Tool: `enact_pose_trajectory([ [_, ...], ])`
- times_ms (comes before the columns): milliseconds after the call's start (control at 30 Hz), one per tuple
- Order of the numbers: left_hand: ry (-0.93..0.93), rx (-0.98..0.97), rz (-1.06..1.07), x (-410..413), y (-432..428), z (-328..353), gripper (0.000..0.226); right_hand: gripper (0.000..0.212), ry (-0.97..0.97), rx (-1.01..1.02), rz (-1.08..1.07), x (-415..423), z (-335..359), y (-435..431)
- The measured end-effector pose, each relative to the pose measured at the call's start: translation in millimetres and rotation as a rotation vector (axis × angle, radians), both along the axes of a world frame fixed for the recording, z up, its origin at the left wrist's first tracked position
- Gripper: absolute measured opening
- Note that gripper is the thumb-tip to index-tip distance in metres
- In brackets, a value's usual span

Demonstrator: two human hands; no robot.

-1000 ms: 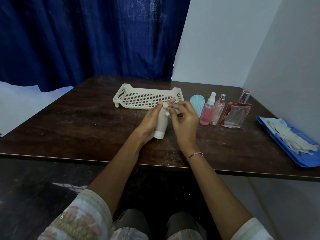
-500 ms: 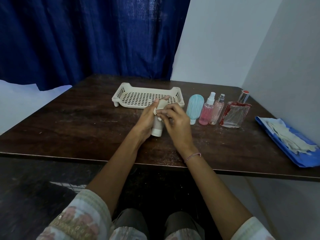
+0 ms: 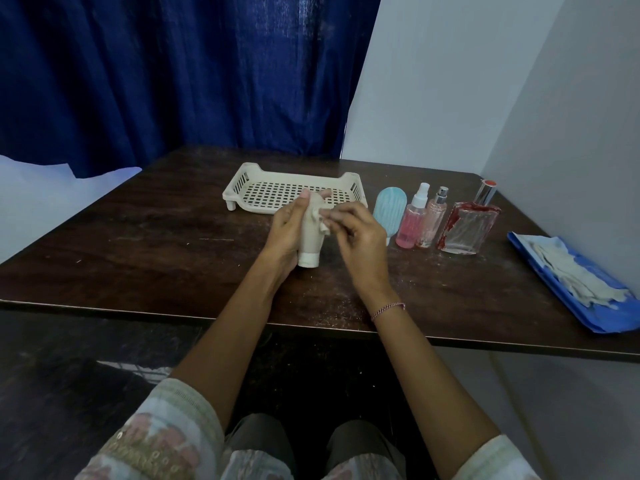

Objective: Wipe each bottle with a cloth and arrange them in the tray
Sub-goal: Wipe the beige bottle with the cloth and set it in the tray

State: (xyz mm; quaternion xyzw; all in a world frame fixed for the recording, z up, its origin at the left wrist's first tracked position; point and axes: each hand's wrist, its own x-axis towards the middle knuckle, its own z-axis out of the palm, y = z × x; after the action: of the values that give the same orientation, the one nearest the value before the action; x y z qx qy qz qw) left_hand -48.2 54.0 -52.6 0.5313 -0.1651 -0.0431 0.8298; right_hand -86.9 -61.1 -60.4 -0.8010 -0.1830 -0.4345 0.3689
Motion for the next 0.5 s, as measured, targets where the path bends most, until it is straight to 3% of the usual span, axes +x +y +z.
enact_pose_trajectory([
  [233,0.066,-0.108,0.126,3.3,7.9,3.2,0.046,0.017,0.108,-0.151,0.218,-3.4,-5.2,5.0],
  [367,0.08,-0.079,0.038,5.2,7.5,2.0,0.045,0.018,0.048,-0.171,0.13,-3.4,-4.7,7.0],
  [500,0.072,0.002,-0.109,0.2,3.1,1.5,0.043,0.019,-0.025,-0.004,-0.011,-1.6,0.0,1.9],
])
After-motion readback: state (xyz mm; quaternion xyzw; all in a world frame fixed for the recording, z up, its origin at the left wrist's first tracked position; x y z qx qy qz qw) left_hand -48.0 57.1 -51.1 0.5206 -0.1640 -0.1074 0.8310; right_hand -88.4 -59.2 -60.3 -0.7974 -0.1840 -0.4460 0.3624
